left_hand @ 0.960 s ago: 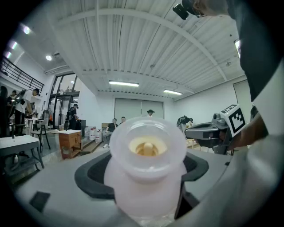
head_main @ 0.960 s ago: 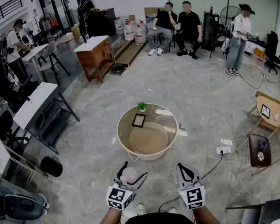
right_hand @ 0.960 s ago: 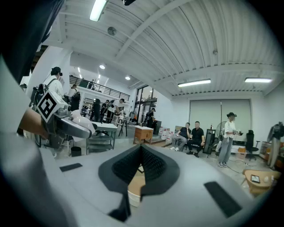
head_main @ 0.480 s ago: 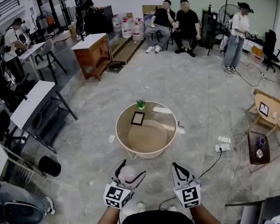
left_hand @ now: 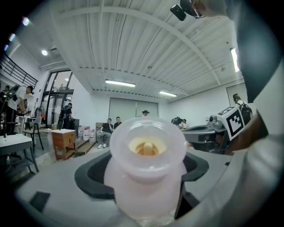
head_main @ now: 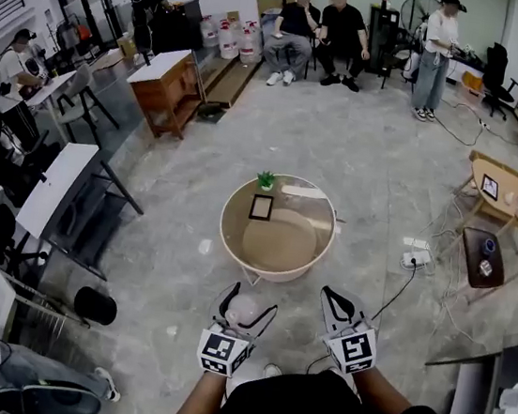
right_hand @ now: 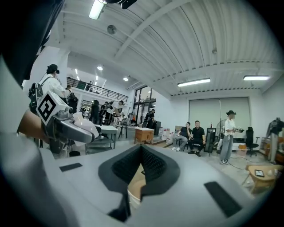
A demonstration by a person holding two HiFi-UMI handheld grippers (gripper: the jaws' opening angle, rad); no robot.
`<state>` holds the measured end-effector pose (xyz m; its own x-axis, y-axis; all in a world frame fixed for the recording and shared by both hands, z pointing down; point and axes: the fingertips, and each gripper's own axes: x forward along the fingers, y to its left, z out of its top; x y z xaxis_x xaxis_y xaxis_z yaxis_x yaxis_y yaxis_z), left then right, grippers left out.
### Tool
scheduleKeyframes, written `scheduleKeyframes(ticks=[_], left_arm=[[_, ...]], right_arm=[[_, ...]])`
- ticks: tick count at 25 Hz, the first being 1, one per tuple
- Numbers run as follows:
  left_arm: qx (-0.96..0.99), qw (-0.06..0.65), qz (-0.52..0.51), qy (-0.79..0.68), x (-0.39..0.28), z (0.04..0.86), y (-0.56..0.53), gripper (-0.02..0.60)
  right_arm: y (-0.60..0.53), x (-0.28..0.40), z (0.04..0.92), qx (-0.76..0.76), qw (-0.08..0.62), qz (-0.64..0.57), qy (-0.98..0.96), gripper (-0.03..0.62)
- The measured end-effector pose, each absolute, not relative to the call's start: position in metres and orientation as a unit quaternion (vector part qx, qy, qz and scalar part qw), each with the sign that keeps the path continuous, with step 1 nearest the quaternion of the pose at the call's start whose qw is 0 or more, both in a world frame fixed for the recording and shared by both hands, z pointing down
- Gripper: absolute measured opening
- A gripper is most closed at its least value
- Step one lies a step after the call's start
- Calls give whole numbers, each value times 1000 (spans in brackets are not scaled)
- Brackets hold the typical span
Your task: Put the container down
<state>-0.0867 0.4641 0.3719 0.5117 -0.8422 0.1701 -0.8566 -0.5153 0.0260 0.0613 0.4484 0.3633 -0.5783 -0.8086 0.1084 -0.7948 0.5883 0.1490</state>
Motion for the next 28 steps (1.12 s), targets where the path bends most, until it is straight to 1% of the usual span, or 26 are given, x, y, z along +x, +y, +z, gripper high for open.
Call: scheduleKeyframes(ticks=[7,14,19,28], left_arm=[[876,58,76,-472,-106,378,449,416],[879,72,84,-464,-107,396,417,417],[872,80,88,-475,-110,404,371,416],[854,95,118,-498,-95,418,264,416]], right_arm=[[438,48,371,478,84,-39,-874,0],[406,51,383,483,91,-31,-870,0],[357,50,391,475,94,-26,-875,0],[240,67,393,449,88,4,-889,0]])
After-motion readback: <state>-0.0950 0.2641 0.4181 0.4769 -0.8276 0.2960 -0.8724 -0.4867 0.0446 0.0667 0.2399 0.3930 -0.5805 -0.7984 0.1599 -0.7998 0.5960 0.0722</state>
